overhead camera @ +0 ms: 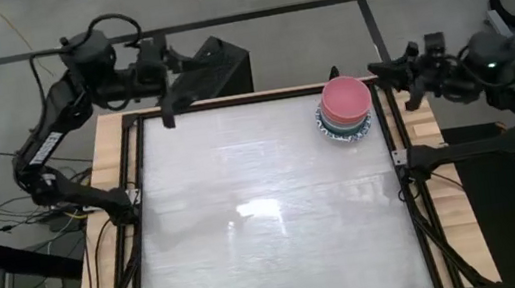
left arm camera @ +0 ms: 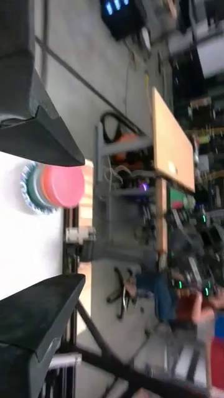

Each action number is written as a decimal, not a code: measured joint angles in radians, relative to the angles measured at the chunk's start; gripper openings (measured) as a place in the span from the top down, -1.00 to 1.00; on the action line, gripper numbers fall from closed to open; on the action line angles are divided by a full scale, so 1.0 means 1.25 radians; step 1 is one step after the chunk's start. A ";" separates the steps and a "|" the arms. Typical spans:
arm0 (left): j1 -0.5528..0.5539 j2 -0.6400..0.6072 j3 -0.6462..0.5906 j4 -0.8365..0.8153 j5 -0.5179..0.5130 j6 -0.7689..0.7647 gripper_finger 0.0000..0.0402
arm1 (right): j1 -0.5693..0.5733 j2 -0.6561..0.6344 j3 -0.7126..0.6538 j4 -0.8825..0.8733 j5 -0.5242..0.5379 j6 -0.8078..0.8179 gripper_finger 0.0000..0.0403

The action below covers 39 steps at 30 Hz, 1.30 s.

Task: Nest bowls inside each other
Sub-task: Return to Home Position

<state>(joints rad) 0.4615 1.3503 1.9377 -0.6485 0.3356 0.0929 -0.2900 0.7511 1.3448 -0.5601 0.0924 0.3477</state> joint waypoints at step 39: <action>-0.001 -0.614 -1.025 0.582 -0.164 -0.434 -0.41 | 0.000 -0.598 -0.542 0.135 -0.036 -0.033 0.88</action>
<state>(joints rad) 0.4600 0.5828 0.6569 0.0787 0.1308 -0.4491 -0.2895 0.0041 0.6671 -0.3919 0.0477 0.3067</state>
